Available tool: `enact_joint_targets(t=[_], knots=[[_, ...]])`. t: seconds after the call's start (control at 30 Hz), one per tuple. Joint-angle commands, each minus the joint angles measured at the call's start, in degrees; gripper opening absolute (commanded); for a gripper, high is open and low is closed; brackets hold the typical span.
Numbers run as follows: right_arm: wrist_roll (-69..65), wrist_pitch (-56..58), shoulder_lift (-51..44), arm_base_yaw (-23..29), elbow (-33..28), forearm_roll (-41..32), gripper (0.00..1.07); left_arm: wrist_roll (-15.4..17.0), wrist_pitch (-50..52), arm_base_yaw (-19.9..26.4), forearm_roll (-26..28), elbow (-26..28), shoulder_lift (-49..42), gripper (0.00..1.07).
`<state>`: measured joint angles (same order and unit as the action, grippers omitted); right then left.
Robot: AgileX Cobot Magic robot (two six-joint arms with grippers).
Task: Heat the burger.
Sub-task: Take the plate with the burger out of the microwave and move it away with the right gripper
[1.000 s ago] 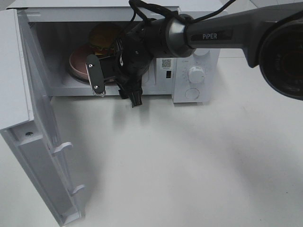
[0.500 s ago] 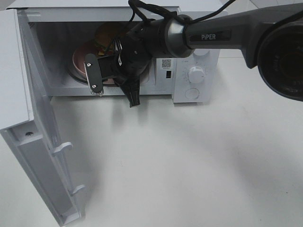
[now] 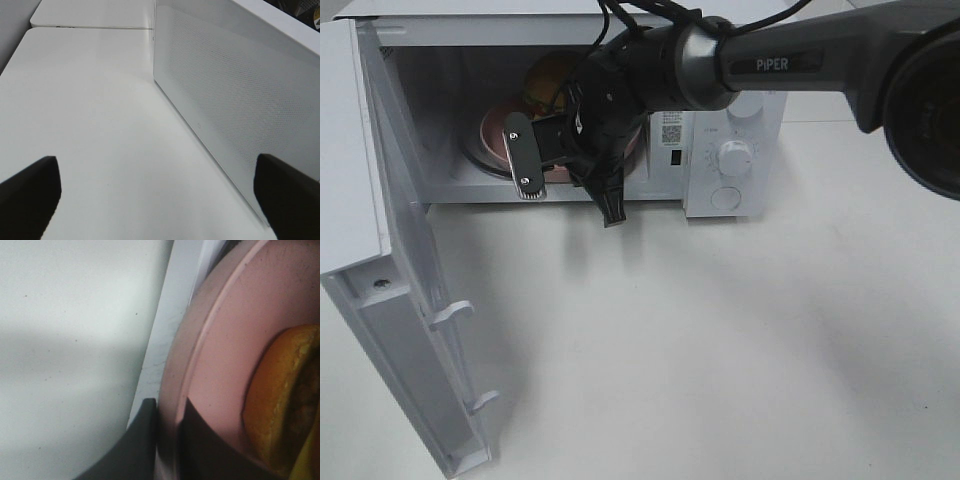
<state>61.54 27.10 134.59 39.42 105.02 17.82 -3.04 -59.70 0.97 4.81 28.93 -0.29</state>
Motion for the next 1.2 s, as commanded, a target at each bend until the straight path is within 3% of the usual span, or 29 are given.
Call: enact_joint_targets(t=[0.03,0.7,1.2], knots=[[0.97,-1.49,-4.01,-0.06,-3.15,-0.06,0.00,0.40,0.29,0.11,0.29,-0.06,-1.20,0.98],[1.60,-13.46,-14.55,1.43,-20.17,0.11,0.00,0.40,0.29,0.11,0.29,-0.06,-1.20,0.98],[1.60,-20.17,-27.33,2.01,-38.22,2.69,0.00,0.40,0.29,0.11,0.29,-0.06,-1.20,0.98]])
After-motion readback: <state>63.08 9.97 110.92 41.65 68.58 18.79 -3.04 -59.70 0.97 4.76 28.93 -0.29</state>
